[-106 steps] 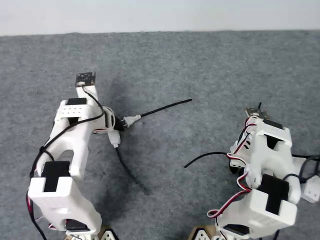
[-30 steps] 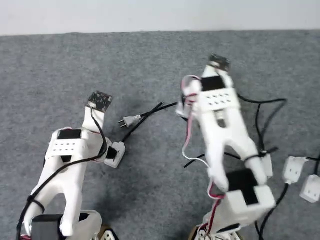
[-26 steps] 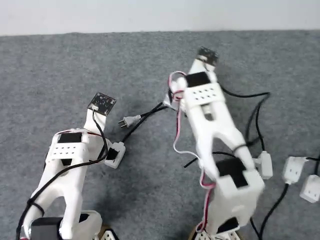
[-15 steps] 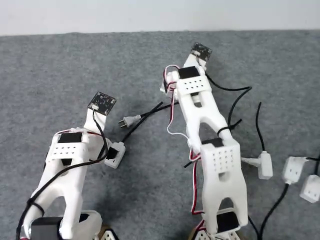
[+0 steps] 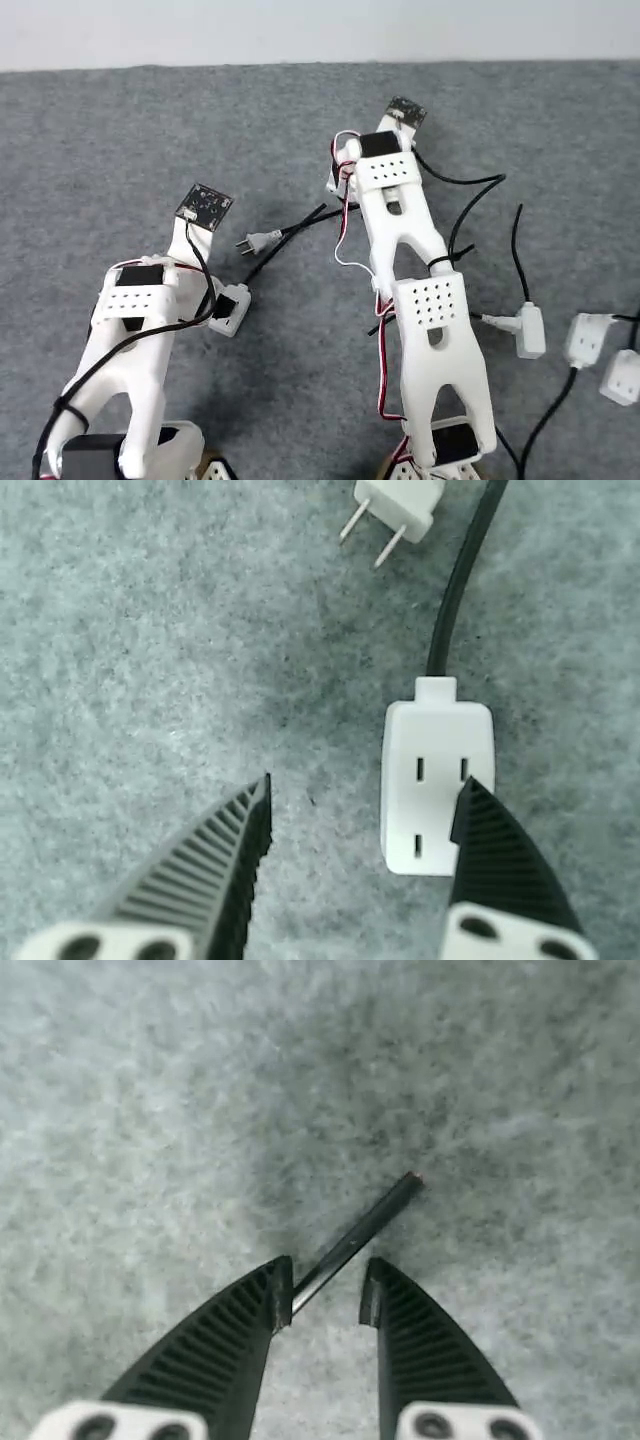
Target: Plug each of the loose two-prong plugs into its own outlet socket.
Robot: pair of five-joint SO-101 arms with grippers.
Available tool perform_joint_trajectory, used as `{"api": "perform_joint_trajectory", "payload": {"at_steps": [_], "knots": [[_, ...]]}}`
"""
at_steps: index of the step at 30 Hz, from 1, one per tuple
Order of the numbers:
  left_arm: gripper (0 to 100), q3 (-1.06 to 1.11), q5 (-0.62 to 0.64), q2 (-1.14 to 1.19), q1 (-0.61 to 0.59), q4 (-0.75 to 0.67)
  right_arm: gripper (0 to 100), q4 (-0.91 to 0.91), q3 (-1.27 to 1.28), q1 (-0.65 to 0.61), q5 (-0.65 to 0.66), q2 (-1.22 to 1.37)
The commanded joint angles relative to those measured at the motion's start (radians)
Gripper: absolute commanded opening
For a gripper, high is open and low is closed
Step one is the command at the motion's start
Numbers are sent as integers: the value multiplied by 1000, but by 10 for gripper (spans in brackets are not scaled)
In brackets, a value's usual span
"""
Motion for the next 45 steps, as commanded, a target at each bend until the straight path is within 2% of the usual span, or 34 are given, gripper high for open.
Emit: {"api": "perform_joint_trajectory", "payload": {"at_steps": [1,11,16,22,29,33,35,37,39,40,42,45], "knots": [[275,10,-12,-3,-3,-18,113,16,-94,22,-12,21],[273,10,-12,-3,-9,-15,6,51,-129,33,23,51],[273,19,-12,-3,-9,-18,7,180,-204,70,97,12],[273,24,-12,-3,-5,-29,7,338,-422,188,345,-90],[273,25,-11,-3,-5,-43,7,321,-296,378,597,-166],[273,25,-11,-3,-3,-44,9,289,-244,452,675,-157],[273,25,-11,-3,-2,-44,43,254,-230,479,707,-159],[273,25,-11,-3,-2,-44,136,245,-229,483,697,-159],[273,25,-11,-3,-2,-46,229,252,-229,469,637,-170],[273,25,-11,-3,-2,-46,244,265,-238,460,600,-174],[273,25,-11,-3,-2,-46,220,312,-285,438,522,-200],[273,25,-11,-3,-2,-46,119,343,-318,407,411,-249]]}}
